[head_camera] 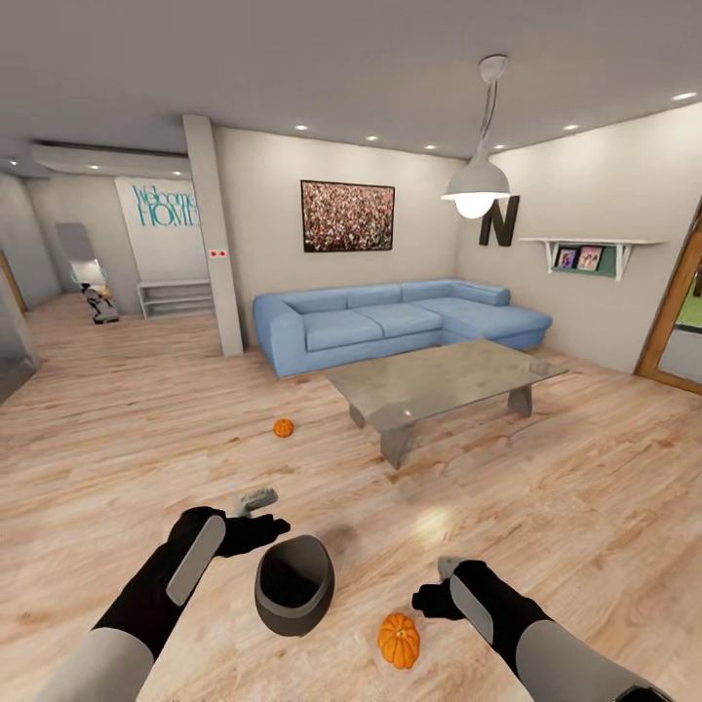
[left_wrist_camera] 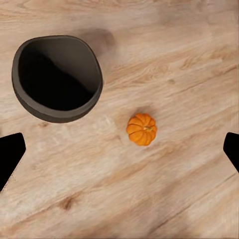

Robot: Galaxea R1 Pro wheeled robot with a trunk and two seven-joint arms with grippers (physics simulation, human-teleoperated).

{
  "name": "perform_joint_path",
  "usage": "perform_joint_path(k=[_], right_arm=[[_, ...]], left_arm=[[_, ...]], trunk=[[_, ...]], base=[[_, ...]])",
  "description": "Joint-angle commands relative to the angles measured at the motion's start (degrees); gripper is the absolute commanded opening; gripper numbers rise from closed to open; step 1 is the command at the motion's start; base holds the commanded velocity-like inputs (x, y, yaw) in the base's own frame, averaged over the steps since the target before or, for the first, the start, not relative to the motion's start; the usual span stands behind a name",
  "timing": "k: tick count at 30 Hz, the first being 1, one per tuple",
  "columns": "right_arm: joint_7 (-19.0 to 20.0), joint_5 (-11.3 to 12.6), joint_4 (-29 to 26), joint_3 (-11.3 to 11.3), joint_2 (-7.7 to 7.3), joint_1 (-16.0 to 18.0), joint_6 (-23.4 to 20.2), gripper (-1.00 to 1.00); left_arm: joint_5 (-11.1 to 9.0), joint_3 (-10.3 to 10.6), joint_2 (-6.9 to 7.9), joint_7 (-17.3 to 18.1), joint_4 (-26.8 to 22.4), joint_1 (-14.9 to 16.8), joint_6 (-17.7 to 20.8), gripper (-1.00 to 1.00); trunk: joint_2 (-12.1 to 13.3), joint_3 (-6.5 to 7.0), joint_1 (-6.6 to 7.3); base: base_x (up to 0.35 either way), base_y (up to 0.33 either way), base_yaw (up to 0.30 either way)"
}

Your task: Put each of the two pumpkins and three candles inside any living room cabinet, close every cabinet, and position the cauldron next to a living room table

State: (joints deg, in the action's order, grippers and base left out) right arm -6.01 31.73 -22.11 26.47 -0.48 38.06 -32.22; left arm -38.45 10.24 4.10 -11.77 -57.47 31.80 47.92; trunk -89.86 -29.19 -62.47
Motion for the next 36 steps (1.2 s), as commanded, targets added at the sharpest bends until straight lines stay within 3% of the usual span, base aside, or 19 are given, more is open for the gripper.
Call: perform_joint_path(k=[1,5,11,15,19,23,36], right_arm=[[-0.5,0.6,-0.1,-0.3,-0.07,0.1,-0.2,1.00],[-0.4,0.6,-0.1,-1.2,-0.12,0.2,-0.2,1.00],[0.1,0.7,-0.2,-1.5,-0.14,0.3,-0.2,1.00],[0.2,0.7,-0.5,-1.9,-0.16,0.3,-0.3,1.00],[0.2,0.7,-0.7,-3.5,-0.21,0.4,-0.6,1.00],[0.3,0.6,-0.8,-5.2,-0.22,1.2,-1.0,1.00],[2.6,0.6,-0.8,-6.2,-0.33,2.5,-1.8,1.00]], left_arm=[[0.6,0.2,-0.71,-0.6,-0.7,0.0,0.3,1.00],[2.0,0.3,-1.89,-0.6,-3.0,0.0,0.7,1.00],[2.4,0.5,-2.28,-0.5,-9.8,0.0,1.5,1.00],[2.5,2.1,-2.36,-0.6,-13.4,0.0,2.9,1.00],[2.5,3.3,-2.41,-0.6,-16.4,0.0,3.3,1.00],[2.5,3.7,-2.70,-0.6,-17.9,0.0,3.4,1.00],[3.2,4.1,-8.87,-1.3,-20.8,0.6,7.2,1.00]], trunk=[[0.0,-0.16,0.00],[0.0,-0.51,0.00],[0.0,-1.06,0.00],[0.0,-1.43,0.00],[0.0,-1.79,0.00],[-1.6,-2.88,-0.88],[-6.9,-6.41,-3.73]], base=[[0.000,0.000,0.104],[0.000,0.000,0.096],[0.000,0.000,0.038],[0.000,0.000,0.006],[0.000,0.000,0.001],[0.000,0.000,0.000],[0.000,0.000,0.000]])
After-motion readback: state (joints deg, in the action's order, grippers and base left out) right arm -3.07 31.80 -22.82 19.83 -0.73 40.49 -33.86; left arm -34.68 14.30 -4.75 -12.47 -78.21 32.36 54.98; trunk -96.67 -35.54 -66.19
